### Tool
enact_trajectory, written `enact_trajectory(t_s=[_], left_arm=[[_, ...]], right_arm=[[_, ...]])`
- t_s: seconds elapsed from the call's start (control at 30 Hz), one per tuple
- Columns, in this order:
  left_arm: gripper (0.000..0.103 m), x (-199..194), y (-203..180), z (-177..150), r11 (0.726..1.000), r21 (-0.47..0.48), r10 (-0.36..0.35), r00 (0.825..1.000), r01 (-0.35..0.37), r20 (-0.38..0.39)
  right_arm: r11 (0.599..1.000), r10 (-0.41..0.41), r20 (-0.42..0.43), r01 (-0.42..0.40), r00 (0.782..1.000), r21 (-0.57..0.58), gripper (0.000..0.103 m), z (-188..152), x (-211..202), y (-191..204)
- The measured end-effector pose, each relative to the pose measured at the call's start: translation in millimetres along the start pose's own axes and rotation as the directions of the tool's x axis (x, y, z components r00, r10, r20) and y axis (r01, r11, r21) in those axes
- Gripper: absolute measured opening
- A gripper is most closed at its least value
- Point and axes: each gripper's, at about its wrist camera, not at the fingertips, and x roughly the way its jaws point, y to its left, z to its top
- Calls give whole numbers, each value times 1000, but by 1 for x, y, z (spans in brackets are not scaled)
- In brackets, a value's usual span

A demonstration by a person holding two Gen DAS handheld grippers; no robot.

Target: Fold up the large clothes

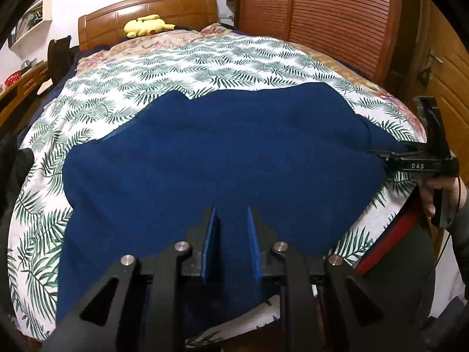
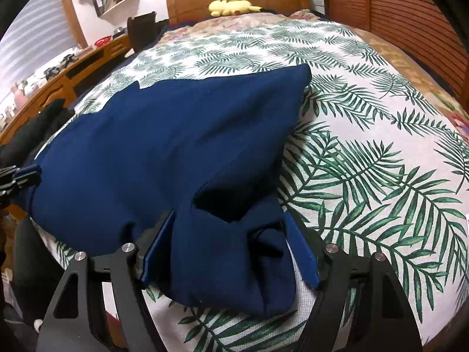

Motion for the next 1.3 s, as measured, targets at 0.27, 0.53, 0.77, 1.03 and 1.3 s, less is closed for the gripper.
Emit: enact_trajectory(t_s=[0.27,0.53,0.77,1.03,1.3], left_arm=[[20,8,3,-6,1000,-11,-6,1000,5,-19],[20,-10,17,-4,997,-72,-16,1000,18,27],[20,-67,52,-18,991,-130,17,992,-1,122],[20,-126,107,-63,969,-224,138,978,-101,156],[20,-150,133,-93,949,-277,196,970,-150,145]], right_arm=[[999,34,3,-34,999,-4,57,-2,-1,2],[992,101,108,-92,989,-84,15,32,-40,34],[946,185,167,-129,968,-298,13,94,-67,138],[791,349,12,-288,937,-540,13,112,-31,311],[765,381,-77,-362,921,-532,57,96,8,357]])
